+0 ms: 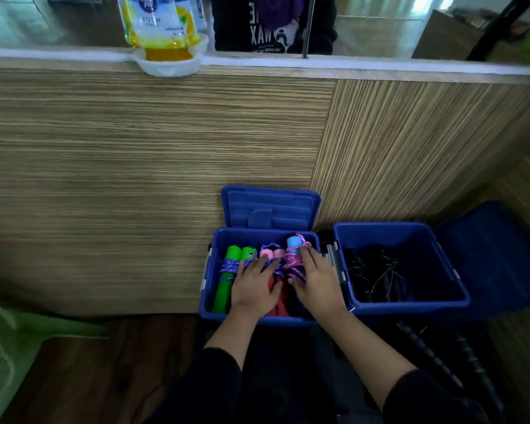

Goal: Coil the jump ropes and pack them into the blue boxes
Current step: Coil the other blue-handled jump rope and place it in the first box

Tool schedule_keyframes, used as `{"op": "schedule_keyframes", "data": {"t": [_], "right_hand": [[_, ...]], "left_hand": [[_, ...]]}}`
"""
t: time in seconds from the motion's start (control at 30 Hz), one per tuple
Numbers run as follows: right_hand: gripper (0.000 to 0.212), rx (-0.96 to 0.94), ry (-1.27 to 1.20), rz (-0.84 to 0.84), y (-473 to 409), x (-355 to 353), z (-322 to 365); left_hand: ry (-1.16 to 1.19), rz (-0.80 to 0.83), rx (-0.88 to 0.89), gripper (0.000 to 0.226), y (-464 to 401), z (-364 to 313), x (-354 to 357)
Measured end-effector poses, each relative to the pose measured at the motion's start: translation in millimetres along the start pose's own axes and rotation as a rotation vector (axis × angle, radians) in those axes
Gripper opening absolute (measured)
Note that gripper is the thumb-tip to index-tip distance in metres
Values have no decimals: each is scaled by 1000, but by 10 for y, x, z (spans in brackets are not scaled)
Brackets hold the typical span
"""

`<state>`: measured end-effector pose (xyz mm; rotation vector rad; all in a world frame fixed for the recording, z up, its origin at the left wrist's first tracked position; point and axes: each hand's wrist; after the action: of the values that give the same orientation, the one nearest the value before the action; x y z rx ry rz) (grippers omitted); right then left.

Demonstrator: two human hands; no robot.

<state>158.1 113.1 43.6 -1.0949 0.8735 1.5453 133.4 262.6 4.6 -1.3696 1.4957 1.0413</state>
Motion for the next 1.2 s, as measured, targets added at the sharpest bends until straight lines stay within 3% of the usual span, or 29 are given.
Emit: {"op": "schedule_keyframes", "data": {"t": [0.13,0.33,0.6,0.77,0.83,0.93,1.07,1.2], "right_hand": [[60,-50,290,-54,9,64,-73],[60,48,382,112,-3,192,-115],[67,9,722,274,-127,191,-37],[70,-13,698,305,-109,139,-42],[69,-23,584,315,-76,117,-72],[64,-2,307,310,48,40,-117],[60,44,130,257,383,-58,-212],[58,115,33,138,798,-96,-371]], "left_hand": [[6,20,12,64,-2,32,8],[1,16,-23,70,-16,4,38],[-30,25,-3,74,-26,35,80],[-82,63,0,72,4,5,7],[-56,61,-7,64,45,-45,-30],[-9,-146,-45,56,153,-165,-54],[-93,7,-69,54,397,-343,-41],[-80,-39,1,55,616,-602,-5]]}}
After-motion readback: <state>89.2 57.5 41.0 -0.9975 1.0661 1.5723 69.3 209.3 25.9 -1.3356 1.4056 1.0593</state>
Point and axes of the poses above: each hand's wrist, its own y-axis away from the middle knuckle, its own x-axis out of the palm, z = x × y, and after that the axes turned 6 degrees about x, right-handed
